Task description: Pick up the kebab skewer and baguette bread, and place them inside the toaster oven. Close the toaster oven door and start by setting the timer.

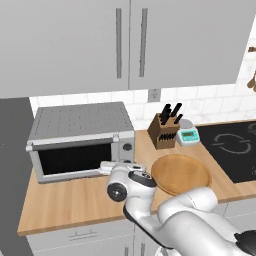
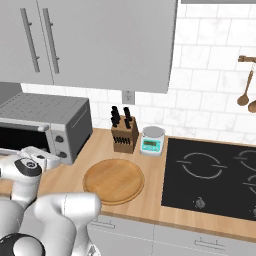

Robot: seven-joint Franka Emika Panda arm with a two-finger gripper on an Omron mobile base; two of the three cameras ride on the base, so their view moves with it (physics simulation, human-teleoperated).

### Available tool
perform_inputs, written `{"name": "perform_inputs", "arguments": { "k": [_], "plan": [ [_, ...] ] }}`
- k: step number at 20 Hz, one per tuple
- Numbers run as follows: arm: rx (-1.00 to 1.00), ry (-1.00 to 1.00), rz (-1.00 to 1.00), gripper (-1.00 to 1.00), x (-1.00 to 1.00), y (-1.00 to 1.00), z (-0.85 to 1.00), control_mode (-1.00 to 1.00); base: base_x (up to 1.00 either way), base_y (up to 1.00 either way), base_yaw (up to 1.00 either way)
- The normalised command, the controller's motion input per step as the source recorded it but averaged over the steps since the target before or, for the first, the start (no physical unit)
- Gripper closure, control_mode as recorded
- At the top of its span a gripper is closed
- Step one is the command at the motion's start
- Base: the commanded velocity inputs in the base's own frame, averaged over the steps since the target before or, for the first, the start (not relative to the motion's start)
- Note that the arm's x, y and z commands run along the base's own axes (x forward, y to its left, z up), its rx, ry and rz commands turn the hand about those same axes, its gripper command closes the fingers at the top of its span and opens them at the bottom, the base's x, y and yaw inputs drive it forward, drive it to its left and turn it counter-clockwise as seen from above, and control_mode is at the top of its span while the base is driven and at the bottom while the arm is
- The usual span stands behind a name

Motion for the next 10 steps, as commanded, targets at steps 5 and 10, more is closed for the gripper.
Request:
{"name": "perform_inputs", "arguments": {
  "k": [5,10],
  "plan": [
    [0.00,0.13,0.11,-1.00,0.05,-0.46,-0.06,-1.00,0.00,0.00,0.00],
    [0.00,0.06,0.11,-1.00,0.05,-0.48,-0.34,-1.00,0.00,0.00,0.00]
  ]
}}
